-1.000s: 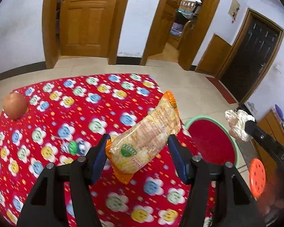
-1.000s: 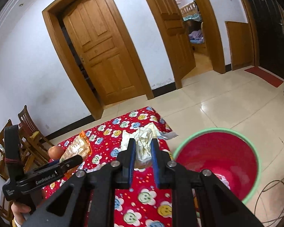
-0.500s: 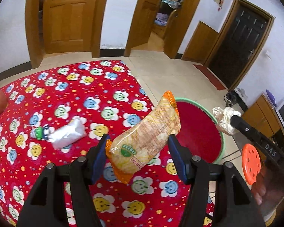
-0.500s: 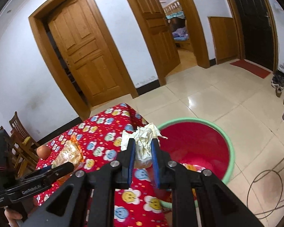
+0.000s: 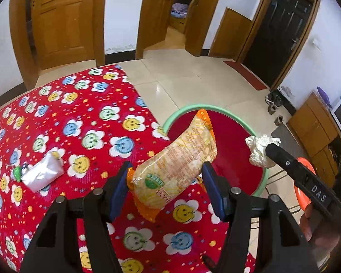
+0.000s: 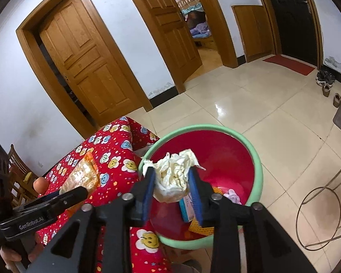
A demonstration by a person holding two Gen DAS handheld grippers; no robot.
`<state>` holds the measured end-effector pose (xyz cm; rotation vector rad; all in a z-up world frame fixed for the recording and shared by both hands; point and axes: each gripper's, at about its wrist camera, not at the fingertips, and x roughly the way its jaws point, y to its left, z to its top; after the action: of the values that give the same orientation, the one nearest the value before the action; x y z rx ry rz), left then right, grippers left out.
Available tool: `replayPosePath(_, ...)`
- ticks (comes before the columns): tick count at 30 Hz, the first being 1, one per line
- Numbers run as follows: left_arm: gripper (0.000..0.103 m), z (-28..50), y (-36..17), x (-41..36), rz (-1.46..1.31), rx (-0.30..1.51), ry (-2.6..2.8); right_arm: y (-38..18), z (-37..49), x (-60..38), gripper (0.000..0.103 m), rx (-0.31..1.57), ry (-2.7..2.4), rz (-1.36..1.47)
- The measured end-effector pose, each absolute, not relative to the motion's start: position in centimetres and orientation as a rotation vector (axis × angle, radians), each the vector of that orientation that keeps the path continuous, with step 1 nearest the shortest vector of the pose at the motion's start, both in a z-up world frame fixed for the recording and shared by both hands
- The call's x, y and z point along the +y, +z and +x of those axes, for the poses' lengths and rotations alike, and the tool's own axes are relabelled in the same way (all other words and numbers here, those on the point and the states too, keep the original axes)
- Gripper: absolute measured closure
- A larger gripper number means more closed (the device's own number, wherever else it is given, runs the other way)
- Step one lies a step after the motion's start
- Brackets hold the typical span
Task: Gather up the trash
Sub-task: 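Carry both items over the basin and open both tools to drop them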
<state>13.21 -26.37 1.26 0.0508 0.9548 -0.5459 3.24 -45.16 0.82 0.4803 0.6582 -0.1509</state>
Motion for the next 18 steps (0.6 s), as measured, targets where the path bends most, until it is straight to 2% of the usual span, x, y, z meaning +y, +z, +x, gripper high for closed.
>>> replayPosePath(9,0.041,13.6,0.4,-29.2,0.09,0.97,-0.564,0.4,3.0,-47.1,0.053,0.668,-0.144,0.512)
replayPosePath(18,0.04,14.0,-0.1,-31.2,0.112,0.987,-0.596,0.0,2.1,-48.7,0.052,0.667,-0.152,0.562)
